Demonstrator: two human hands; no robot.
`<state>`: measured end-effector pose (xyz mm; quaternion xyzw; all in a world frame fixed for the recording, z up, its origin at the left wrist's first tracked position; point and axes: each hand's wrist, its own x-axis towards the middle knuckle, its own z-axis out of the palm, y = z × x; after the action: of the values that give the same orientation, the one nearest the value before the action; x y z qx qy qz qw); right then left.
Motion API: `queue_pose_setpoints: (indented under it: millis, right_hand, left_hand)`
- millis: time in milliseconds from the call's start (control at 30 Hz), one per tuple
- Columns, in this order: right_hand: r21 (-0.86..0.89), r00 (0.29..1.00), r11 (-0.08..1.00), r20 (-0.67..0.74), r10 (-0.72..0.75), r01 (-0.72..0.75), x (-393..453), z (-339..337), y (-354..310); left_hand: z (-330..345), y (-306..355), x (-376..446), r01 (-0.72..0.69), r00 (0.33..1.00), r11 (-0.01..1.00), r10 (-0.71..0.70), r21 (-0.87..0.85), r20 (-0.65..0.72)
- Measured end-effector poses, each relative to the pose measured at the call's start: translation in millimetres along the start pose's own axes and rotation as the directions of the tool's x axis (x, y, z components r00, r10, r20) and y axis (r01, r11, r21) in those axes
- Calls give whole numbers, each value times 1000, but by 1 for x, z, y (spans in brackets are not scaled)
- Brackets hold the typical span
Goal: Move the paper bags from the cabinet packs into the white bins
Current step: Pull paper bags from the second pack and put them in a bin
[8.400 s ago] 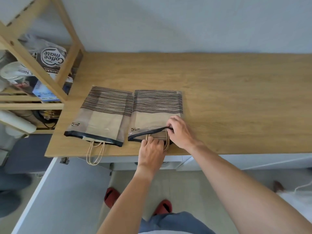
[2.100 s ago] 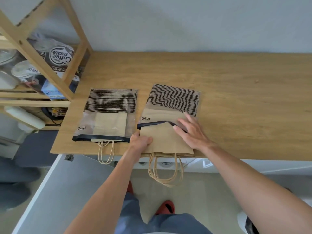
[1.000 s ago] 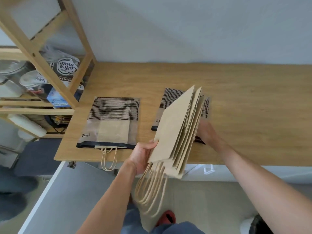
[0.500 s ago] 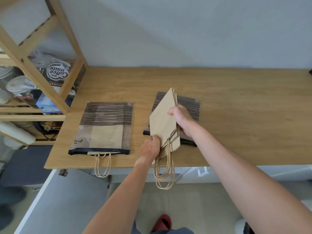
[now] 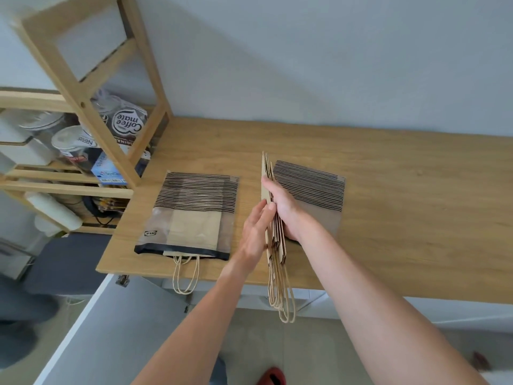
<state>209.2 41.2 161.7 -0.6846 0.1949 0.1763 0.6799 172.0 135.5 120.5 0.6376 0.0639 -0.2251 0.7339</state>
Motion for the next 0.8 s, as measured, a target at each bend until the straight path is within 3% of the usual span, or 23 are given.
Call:
queue_pose_setpoints:
  millis: [133,267,500,600,700,800]
  right_hand:
    - [123,998,991,-36,47,-42,-2,-1,-1]
    - [254,995,962,4,101,-99,-5,0,0]
    - [191,995,977,-11,104,-100,-8,-11,4]
    - [141,993,986,-70,99,-88,-22,-20,0]
    - [171,994,981,-44,97,-88,-15,-16,2]
    - [144,991,982,-33,130,-124,-5,-10,7]
  left_hand:
    - [-11,3,4,66,997,998,-66,6,27]
    - [-23,15,4,40,999,998,-41,50,9]
    - [-31,18,-2,26,1000,999,-26,-38,11]
    - [-29,16,-7,0,991,994,-14,-105,-131]
    - [-26,27,-10,-146,960,989,133,-37,-246]
    - [-24,44,-12,-249,938,958,275,144,-211]
